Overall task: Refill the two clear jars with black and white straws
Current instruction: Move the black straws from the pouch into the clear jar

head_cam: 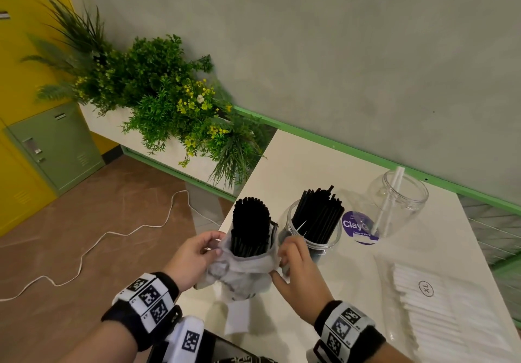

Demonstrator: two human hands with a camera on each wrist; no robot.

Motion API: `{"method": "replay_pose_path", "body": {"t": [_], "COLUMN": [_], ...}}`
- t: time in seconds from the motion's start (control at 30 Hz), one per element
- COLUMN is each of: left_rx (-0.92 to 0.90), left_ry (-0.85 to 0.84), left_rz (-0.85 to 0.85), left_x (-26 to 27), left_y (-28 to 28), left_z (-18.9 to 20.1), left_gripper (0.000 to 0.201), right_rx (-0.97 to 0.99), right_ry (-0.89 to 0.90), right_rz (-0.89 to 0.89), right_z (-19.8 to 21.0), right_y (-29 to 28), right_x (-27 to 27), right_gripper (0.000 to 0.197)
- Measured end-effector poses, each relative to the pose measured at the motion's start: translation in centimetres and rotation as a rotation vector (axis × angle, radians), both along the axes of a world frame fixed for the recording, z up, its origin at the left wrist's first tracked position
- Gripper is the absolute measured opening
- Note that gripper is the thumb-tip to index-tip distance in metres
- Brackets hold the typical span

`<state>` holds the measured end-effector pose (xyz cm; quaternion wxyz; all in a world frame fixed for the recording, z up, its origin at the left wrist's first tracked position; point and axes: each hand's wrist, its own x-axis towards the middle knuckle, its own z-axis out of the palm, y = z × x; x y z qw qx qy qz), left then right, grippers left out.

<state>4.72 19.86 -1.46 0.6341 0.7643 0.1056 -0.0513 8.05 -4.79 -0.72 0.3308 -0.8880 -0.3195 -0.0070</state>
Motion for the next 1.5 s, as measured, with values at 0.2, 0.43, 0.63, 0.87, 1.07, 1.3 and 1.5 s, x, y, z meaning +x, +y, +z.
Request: {"method": "replay_pose_path", "body": {"t": [0.2,0.43,0.63,0.87,1.07,1.3,1.5], "left_rx": [0.041,0.128,0.278,0.415,0.688,0.641,0.702], "left_ry": [0.003,0.022,0.024,0.064,0.022,-0.132,-0.088], "left_rz": [-0.011,-0.066,-0.075,-0.223,-0.276,-0.201,-0.222], "left_x": [0.5,0.4,-0.2,-0.2,0.1,-0.2,-0.3], "left_y": [0.0,-0.4,-1.2,-1.0,-1.2,-0.9,-0.6], "left_z": [0.1,0.8,2.1,3.4,3.1,2.4,1.2], "left_gripper": [0.030,0.038,0.031,0.081,0.035,0.037,0.040], "right_rx": [0.013,0.079,0.155,0.104,0.060,0.057,-0.054], "right_ry": [-0.049,0.035,0.272,0.343,0.414,0.193,0.093], "right_rz": [0.057,0.012,0.031,-0.096,-0.102,-0.066,-0.076], "right_z": [0.8,0.4,1.1,1.0,1.4,2.2,2.2], "right_y": [0.2,0.6,1.0,1.6,2.4,3.5,3.4], "right_x": [0.0,0.0,-0.1,0.6,1.5,2.0,1.9], "right_gripper": [0.042,0.024,0.041,0.073,0.098,0.082,0.072]}}
